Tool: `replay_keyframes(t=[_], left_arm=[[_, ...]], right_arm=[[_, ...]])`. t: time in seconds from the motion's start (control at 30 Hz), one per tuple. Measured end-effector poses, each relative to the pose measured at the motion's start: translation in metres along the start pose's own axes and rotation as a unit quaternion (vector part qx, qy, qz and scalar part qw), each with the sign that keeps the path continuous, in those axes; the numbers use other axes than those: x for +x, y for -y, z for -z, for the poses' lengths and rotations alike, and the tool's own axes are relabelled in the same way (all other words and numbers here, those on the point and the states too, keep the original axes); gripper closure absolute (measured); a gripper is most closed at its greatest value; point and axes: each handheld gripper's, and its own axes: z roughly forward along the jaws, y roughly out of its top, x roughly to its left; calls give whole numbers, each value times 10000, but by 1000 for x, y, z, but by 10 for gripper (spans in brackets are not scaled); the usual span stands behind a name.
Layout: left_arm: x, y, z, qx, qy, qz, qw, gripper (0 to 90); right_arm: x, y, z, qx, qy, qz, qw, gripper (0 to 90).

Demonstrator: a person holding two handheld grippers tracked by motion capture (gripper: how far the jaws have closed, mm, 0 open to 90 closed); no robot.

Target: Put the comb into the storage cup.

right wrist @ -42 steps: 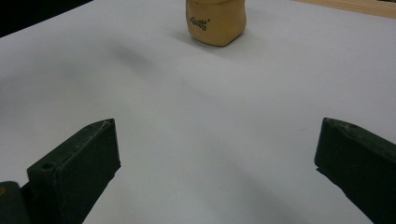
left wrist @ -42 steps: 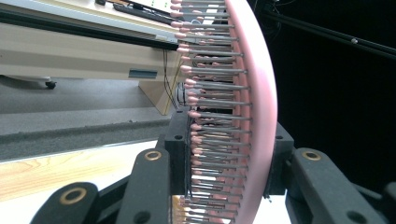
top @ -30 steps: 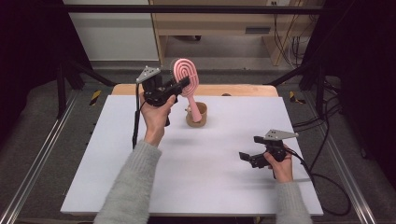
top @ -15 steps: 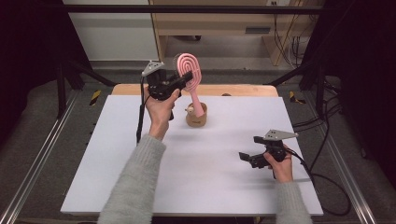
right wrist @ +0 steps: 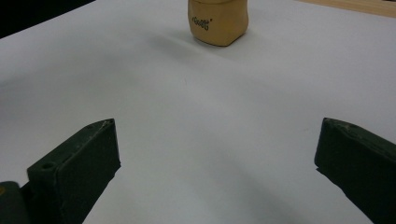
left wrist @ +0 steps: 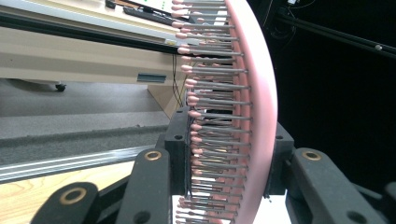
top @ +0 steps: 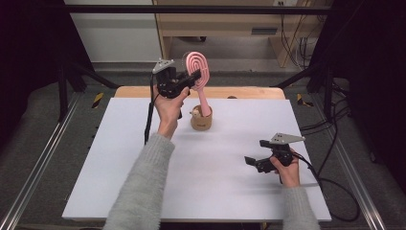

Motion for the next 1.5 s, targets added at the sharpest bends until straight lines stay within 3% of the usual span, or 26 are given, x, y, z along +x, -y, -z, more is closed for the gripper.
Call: replay_keyframes(t=[0.87,1.5], left_arm=[[20,12,-29,42,-196,126,9997,625],[28,23,-41,148,-262,76,9995,626]], right_arm=[[0,0,0,-11,-21,-11,10000,6],[0,0,1,-31,-48,-26,10000,6]])
